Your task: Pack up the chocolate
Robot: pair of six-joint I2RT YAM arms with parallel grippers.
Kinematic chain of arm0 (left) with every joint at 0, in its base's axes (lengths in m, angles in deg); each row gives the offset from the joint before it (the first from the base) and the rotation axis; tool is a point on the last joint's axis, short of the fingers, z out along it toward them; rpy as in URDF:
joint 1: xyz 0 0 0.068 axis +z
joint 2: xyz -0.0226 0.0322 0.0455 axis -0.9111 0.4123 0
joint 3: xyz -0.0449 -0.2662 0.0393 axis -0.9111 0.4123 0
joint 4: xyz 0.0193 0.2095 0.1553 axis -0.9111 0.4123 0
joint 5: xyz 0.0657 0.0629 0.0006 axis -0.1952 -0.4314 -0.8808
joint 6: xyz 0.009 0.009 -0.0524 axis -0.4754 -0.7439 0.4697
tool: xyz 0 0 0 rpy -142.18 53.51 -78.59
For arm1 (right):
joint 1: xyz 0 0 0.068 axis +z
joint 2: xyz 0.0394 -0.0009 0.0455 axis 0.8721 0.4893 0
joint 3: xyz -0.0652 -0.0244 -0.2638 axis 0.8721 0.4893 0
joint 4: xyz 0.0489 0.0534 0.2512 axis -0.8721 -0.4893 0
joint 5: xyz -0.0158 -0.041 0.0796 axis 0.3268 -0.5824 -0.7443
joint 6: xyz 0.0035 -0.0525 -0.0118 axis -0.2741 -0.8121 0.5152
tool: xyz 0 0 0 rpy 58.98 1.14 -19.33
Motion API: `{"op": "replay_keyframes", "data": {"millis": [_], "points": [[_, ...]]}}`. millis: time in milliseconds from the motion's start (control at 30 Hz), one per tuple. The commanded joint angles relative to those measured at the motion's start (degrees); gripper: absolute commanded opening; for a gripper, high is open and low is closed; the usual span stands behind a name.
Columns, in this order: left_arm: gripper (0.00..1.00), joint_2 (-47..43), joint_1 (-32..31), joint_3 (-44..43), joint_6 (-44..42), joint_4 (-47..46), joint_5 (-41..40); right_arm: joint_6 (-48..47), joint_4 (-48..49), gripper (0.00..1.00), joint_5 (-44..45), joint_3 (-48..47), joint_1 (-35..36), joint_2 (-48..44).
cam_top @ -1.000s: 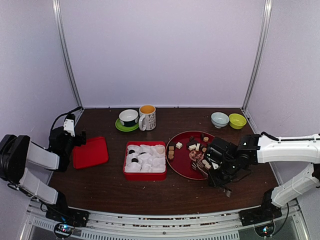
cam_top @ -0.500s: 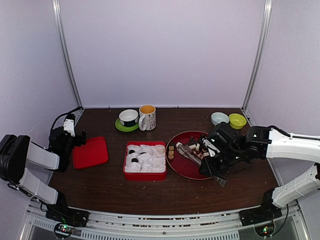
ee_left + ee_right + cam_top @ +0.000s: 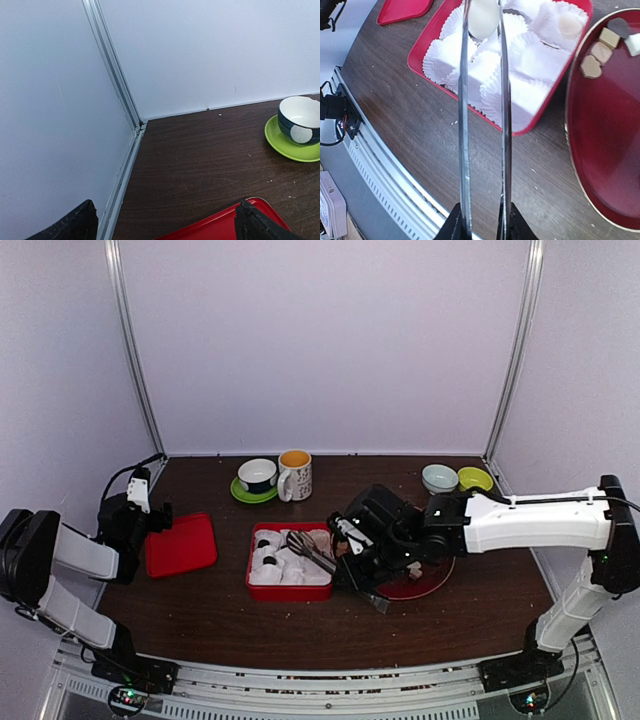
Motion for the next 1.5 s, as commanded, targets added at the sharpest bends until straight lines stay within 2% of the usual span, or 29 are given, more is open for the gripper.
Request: {"op": "replay_keyframes", "data": {"millis": [0,367,633,1167,1467], "points": [[0.98,0.3,0.4,0.3,0.2,-3.8,0.7,0.2,4.9,0.23,1.3,-3.3,0.8,5.7],[0.98,0.3,0.4,0.3,0.2,-3.8,0.7,-0.7,3.3,0.25,7.0,-9.1,1.2,13.4],[0.98,0.3,0.4,0.2,0.2,-3.8,0.7,-0.1,3.1,0.26,7.8,-9.1,1.1,15.2],[0.98,0.3,0.4,0.2,0.2,-3.8,0.7,-0.2,2.5,0.37,9.1,-8.0,1.4,13.4],[0.98,0.3,0.4,0.3,0.2,-3.8,0.7,0.0,-0.8,0.35,16.6,-5.3,1.4,3.6]]}}
